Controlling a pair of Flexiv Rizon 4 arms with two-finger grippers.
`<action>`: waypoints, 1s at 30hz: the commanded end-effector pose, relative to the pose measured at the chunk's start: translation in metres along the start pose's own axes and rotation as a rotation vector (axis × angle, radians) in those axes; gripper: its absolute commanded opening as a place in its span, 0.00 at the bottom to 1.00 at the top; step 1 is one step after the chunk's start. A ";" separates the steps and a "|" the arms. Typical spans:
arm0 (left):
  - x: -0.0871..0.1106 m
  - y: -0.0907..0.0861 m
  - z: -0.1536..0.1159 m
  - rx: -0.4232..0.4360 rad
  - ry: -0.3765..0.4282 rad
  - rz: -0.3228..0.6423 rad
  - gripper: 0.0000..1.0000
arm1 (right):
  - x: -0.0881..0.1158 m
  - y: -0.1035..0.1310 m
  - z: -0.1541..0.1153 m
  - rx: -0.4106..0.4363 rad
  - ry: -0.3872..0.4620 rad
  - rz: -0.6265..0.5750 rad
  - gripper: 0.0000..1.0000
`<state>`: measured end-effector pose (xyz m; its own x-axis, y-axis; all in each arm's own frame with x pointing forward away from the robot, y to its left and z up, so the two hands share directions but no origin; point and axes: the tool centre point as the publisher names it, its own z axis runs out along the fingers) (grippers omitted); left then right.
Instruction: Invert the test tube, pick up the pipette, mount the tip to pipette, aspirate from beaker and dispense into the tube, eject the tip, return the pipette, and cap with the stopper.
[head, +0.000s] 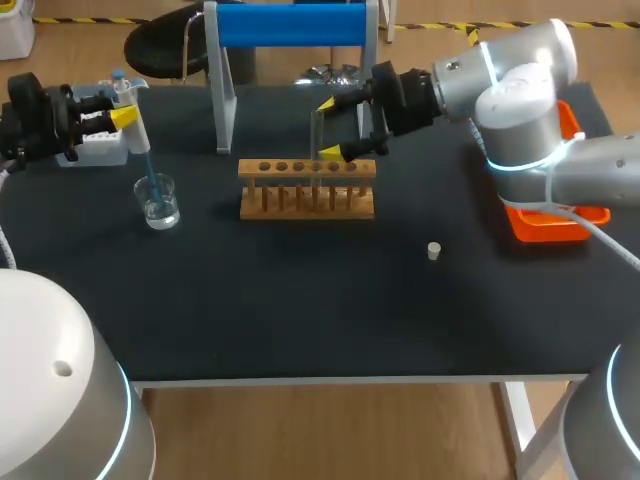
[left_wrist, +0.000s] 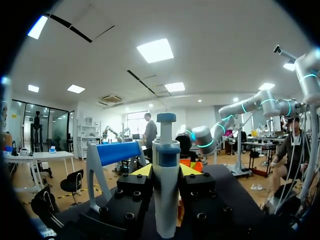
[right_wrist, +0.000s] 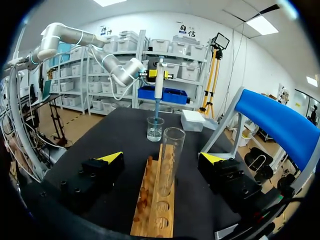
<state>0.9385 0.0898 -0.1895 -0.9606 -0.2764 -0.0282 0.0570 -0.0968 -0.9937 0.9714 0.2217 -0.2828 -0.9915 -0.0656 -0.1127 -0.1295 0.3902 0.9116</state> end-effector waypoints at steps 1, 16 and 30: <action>0.000 -0.001 0.000 -0.001 0.002 -0.001 0.00 | -0.002 0.002 0.008 0.018 -0.005 0.005 1.00; 0.000 -0.001 0.000 -0.001 0.002 -0.001 0.00 | -0.003 0.000 0.020 0.087 -0.059 0.042 1.00; 0.000 -0.001 0.000 -0.001 0.002 -0.001 0.00 | -0.003 -0.001 0.023 0.114 -0.069 0.036 1.00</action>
<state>0.9385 0.0898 -0.1895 -0.9606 -0.2764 -0.0282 0.0570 -0.0968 -0.9937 0.9739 0.2426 -0.2931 -0.9937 0.0118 -0.1118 -0.0918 0.4896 0.8671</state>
